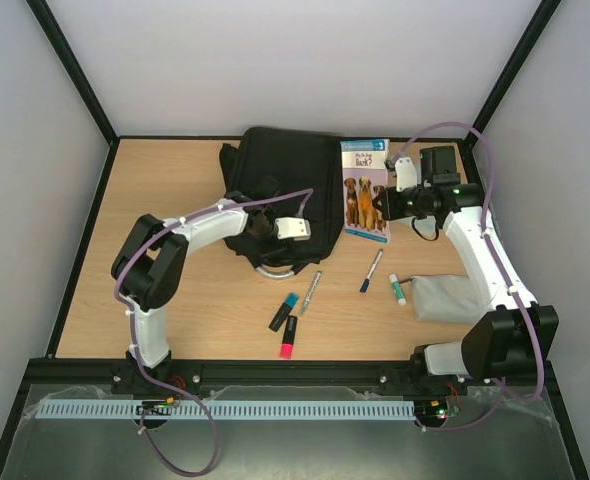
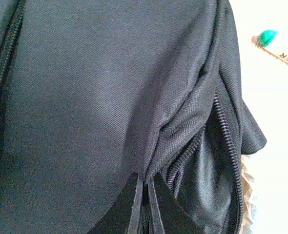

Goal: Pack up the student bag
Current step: Place the book in the student bag.

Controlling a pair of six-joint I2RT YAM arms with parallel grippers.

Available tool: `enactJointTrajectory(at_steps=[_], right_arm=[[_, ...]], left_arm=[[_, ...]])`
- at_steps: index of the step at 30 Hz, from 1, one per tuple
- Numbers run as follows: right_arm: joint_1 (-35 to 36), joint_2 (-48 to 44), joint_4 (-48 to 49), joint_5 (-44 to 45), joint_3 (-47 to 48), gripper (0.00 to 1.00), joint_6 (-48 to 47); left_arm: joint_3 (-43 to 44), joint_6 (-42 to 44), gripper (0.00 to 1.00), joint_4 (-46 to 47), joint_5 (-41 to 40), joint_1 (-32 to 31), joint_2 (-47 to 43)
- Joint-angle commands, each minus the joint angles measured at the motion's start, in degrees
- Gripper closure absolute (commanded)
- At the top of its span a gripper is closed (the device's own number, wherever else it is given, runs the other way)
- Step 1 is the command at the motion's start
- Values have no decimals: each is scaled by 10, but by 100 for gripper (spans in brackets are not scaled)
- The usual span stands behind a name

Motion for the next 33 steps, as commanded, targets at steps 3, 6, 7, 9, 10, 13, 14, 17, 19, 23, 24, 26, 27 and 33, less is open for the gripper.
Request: enactJointTrajectory(at_steps=[3, 6, 7, 9, 10, 13, 14, 17, 19, 23, 24, 26, 27, 33], right_arm=[[-2, 15, 19, 91, 2, 99, 7], [-2, 46, 23, 81, 16, 99, 17], [-2, 53, 24, 73, 20, 99, 21], [0, 79, 28, 64, 33, 99, 30], [4, 89, 32, 65, 41, 99, 34], [24, 126, 34, 74, 57, 99, 35], [36, 138, 34, 78, 63, 99, 32], [73, 178, 37, 86, 86, 99, 27], [100, 209, 40, 86, 109, 99, 21], [152, 282, 39, 109, 179, 99, -7], [162, 308, 36, 109, 207, 99, -8], [172, 343, 29, 102, 255, 99, -7], [177, 358, 28, 103, 283, 99, -7], [178, 381, 19, 165, 365, 99, -10]], left_arm=[[17, -95, 98, 3, 15, 23, -31], [-2, -132, 97, 6, 13, 34, -56], [-10, -144, 98, 9, 11, 38, -64], [-24, -165, 98, 13, 13, 48, -81], [-32, -172, 98, 15, 14, 53, -90], [-52, -187, 98, 16, 25, 67, -112], [-57, -193, 97, 15, 30, 73, -119], [-74, -207, 98, 13, 47, 86, -141], [-83, -212, 98, 12, 55, 90, -155], [-85, -214, 98, 4, 61, 94, -174], [-81, -214, 97, 1, 61, 96, -176], [-75, -214, 98, -6, 63, 99, -180], [-73, -216, 98, -6, 64, 100, -182], [-53, -231, 98, -21, 64, 108, -172]])
